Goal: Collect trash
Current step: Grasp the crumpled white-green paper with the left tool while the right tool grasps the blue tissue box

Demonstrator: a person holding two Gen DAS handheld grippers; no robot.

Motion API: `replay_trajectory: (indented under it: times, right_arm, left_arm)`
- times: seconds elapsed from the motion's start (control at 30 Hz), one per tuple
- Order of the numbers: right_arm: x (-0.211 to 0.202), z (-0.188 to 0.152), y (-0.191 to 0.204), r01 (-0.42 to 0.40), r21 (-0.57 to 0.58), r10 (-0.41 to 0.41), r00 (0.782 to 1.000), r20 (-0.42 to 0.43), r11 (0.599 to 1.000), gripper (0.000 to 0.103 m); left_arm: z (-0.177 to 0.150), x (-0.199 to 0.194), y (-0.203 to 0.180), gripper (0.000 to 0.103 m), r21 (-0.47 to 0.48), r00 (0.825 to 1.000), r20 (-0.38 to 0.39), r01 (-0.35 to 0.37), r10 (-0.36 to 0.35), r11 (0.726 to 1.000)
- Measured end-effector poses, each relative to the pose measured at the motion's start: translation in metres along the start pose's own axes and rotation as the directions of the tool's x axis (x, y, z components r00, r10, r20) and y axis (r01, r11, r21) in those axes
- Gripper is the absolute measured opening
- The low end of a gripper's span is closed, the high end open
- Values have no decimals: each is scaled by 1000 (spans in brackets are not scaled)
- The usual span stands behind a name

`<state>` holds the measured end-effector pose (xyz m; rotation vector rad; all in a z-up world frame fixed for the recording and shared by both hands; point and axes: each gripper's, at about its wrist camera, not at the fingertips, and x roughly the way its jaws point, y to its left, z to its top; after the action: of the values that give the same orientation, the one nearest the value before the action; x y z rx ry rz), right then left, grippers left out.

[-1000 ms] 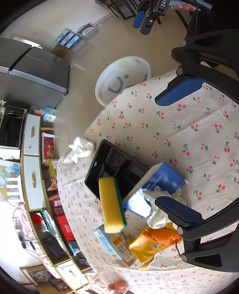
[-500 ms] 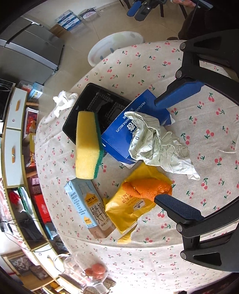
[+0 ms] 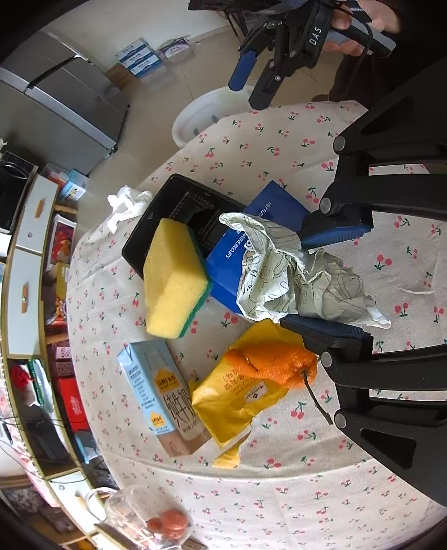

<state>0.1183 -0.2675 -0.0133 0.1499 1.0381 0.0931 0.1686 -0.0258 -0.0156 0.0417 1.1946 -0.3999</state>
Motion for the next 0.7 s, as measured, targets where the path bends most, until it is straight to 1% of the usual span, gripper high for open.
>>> replay_trajectory:
  times: [0.13,0.3,0.43,0.7]
  right_arm:
    - [11,4,28,-32,-66,31,999,-9,997,83]
    - [22,8,61,-66,-137,63,998,-23,988,83]
    - [32,12,85,-112,-160,108,994,-34,981,83]
    - [61,15,116,-122,-185,111,991,-71,975,81]
  left_arm:
    - [-11,-15,14,40,-42,1000,22,2,-2,999]
    - [-24,-26,29,40,-60,999,40,-29,32,998]
    - [-32,-29,44,40,-84,998,42,-50,54,995]
    - [-42,-29,61,40,-104,998,25,-62,65,993]
